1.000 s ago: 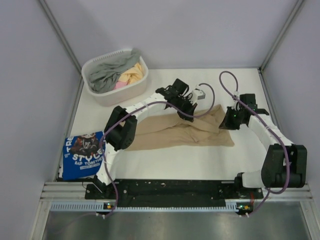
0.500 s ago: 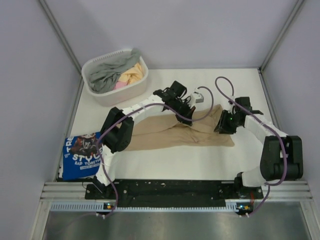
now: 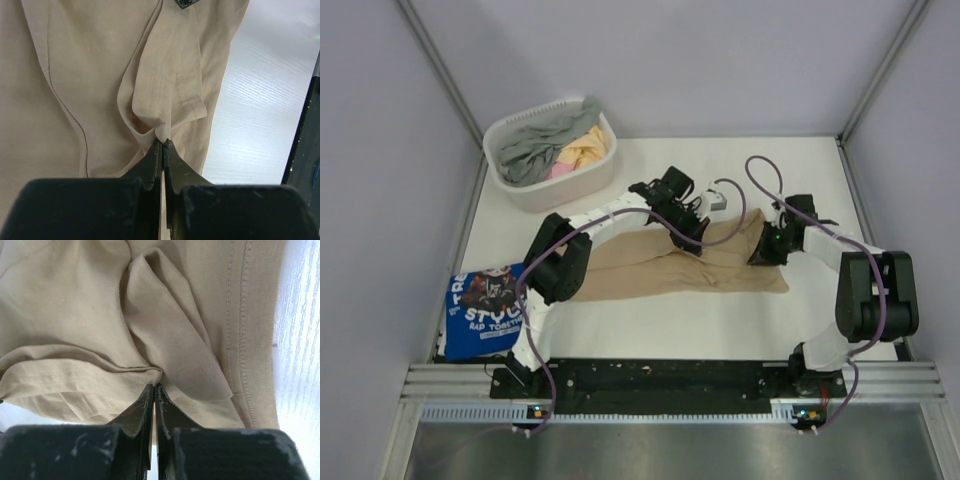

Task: Fold and stack the t-shirts
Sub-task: Fold the other side of the tshirt into a rectangle

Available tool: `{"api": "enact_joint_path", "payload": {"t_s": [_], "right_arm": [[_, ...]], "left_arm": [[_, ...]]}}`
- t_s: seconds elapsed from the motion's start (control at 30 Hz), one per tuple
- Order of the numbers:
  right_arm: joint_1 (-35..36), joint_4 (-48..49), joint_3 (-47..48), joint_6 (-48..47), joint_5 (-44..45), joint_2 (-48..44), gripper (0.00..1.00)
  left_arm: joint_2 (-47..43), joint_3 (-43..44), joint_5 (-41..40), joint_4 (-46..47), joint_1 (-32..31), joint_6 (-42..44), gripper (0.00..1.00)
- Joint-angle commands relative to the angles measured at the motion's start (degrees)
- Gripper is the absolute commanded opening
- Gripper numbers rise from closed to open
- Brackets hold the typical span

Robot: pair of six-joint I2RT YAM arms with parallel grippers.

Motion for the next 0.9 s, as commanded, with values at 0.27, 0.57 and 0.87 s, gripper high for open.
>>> {"api": "enact_joint_path", "payload": {"t_s": [0.27, 0.57, 0.87], "right_arm": [[0.4, -5.2, -3.8, -1.3, -1.9, -13.7, 0.0], [0.4, -10.6, -6.0, -1.6, -3.4, -19.8, 0.0], [0.4, -13.5, -3.8, -2.1, -1.5, -16.5, 0.3]], "left_arm": [[-1.8, -0.4, 1.1, 0.8, -0.1, 3.8, 0.0], [-1.8, -2.5, 5.2, -1.2, -0.1, 10.5, 0.08], [-2.4, -4.8, 6.7, -9.9, -0.1, 29.0, 0.43]]}}
